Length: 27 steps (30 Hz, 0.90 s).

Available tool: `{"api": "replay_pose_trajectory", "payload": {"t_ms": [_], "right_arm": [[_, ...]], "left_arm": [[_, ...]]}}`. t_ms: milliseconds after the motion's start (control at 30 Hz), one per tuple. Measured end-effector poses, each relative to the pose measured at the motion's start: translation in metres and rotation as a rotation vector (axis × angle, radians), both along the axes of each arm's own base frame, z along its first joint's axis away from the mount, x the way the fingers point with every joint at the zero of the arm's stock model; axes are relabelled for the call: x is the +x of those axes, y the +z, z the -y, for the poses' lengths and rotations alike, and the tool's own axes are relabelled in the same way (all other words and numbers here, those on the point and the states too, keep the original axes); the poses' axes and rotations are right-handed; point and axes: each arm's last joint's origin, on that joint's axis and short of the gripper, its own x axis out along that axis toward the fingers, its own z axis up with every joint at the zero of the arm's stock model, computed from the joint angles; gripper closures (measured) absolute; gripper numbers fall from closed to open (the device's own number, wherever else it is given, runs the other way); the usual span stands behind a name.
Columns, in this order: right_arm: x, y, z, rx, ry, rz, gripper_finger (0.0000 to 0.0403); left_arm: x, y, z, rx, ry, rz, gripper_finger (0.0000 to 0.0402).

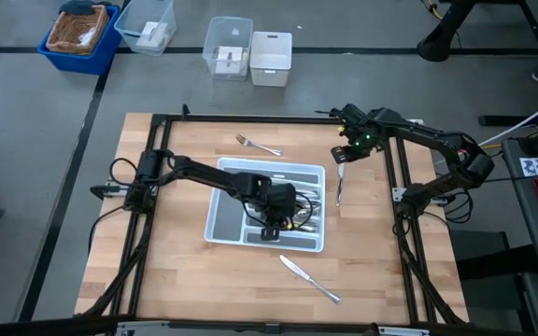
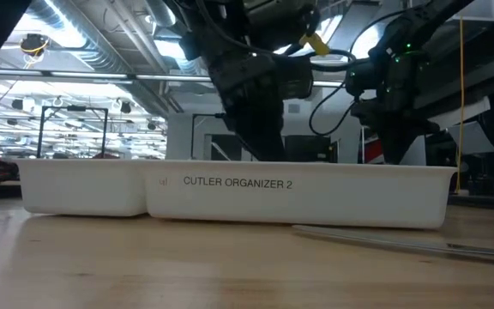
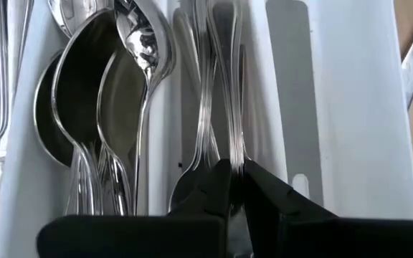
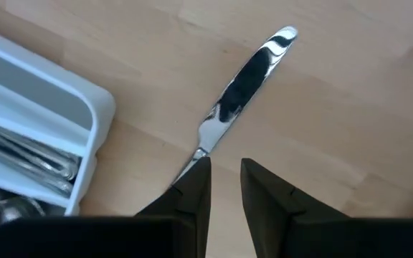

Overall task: Sort silverware
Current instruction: Put the fork into the organizer tray, then put the knife into the organizer tray

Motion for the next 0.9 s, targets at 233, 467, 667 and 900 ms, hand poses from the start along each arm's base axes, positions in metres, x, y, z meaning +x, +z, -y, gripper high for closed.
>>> {"api": "replay_pose_trajectory", "payload": {"t_ms": [233, 467, 667, 900], "right_arm": [[0.002, 0.0, -0.002, 0.057, 0.011, 0.053, 0.0322], [0.002, 0.001, -0.003, 0.097, 0.003, 0.084, 0.0322], [0.002, 0.001, -0.002, 0.102, -0.067, 0.069, 0.0322], [0.004, -0.012, -0.011, 0.067, -0.087, 0.006, 0.0322]], "left_arm": [[-0.001, 0.001, -0.001, 0.015, 0.01, 0.0, 0.0378], [-0.004, 0.002, 0.0, 0.015, 0.028, -0.024, 0.0331], [-0.014, 0.013, -0.002, 0.024, 0.047, -0.07, 0.0288], [-0.027, 0.019, -0.004, 0.037, 0.048, -0.163, 0.0279]]}}
